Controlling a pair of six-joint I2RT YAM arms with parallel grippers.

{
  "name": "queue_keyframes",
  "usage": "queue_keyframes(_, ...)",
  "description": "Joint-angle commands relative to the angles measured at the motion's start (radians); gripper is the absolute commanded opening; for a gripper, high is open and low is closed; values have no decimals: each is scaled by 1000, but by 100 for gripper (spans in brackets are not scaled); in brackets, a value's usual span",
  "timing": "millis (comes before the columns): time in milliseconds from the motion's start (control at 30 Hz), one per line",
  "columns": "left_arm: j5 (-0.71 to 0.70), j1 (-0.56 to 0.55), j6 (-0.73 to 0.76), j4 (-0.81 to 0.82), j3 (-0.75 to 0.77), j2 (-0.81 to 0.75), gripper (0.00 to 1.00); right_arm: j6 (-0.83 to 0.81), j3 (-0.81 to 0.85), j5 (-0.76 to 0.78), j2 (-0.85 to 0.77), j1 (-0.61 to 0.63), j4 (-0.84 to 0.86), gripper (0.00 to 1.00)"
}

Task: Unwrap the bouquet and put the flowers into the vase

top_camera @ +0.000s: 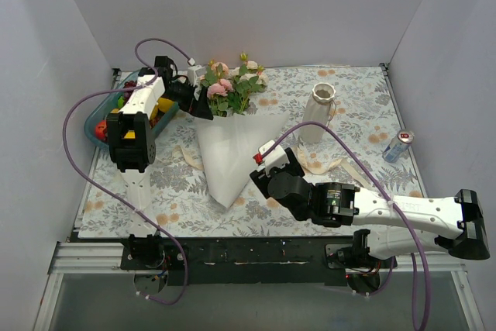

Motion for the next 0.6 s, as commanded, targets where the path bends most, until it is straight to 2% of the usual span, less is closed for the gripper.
queue_keyframes(0,58,8,98,-120,51,15,95,18,4,46,-23,9,12,74)
queue_keyframes(33,70,10,103,-127,47,11,90,20,3,49,-24,9,12,74)
queue_keyframes(233,73,10,89,-131,53,-3,77,31,-3,52,-26,9,18,74)
queue_keyframes(267,73,10,90,-140,60,5,72,31,-3,54,-26,9,18,74)
queue_keyframes(333,73,10,101,-166,80,11,54,37,-6,55,-27,9,18,74)
queue_keyframes(367,67,10,98,-173,85,12,40,38,-6,58,-29,9,18,74)
queue_keyframes(500,46,10,101,-189,85,18,22,55,-11,72,-35,8,11,73)
queue_keyframes(567,40,10,95,-191,82,17,22,55,-13,72,-38,8,9,73)
